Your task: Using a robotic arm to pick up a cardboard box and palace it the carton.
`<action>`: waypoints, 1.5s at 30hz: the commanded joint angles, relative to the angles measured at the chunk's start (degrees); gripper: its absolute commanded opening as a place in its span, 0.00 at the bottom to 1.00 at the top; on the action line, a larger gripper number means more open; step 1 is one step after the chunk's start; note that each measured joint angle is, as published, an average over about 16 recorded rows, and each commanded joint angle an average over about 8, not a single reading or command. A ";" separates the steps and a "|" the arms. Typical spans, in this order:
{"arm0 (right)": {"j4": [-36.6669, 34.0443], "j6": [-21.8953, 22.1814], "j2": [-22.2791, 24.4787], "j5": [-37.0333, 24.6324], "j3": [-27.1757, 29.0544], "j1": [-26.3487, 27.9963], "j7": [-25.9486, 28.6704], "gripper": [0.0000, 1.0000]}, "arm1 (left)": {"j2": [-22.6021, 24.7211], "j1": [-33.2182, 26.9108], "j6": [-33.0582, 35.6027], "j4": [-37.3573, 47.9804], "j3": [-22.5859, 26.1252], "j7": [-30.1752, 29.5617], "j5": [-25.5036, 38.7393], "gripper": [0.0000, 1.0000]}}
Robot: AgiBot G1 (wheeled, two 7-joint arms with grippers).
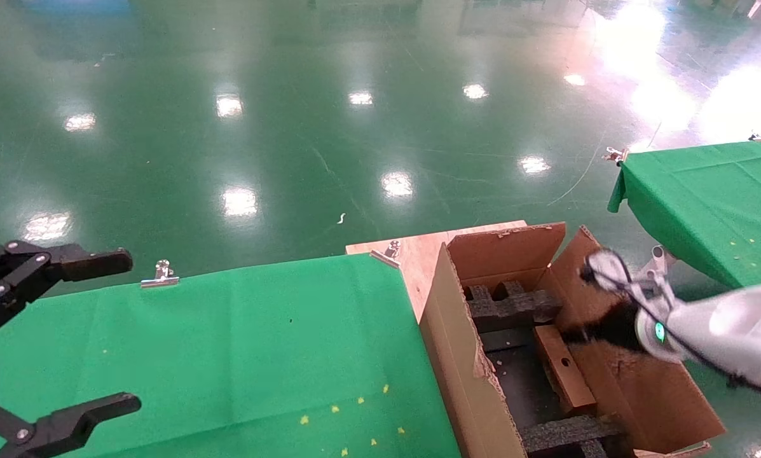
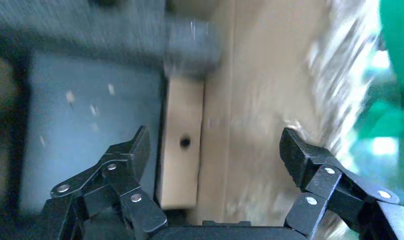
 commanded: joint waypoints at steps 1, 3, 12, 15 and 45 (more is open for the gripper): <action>0.67 -0.06 0.12 0.23 0.61 1.33 -0.55 1.00 | 0.00 0.00 0.00 0.00 0.01 0.00 0.00 1.00; 1.02 -0.11 -0.13 1.93 1.38 3.42 -2.64 1.00 | 0.00 0.00 0.00 0.00 0.01 0.01 -0.01 1.00; 1.84 -4.42 -1.43 18.69 5.36 15.41 -20.07 1.00 | -0.02 -0.01 -0.02 0.00 0.04 0.02 -0.03 1.00; 1.89 -7.48 -1.41 25.56 6.97 19.15 -26.48 1.00 | -0.02 -0.01 -0.02 0.00 0.05 0.02 -0.03 1.00; 1.05 -17.05 -2.59 43.34 19.38 15.05 -45.60 1.00 | -0.03 -0.03 -0.04 0.06 0.09 0.06 -0.07 1.00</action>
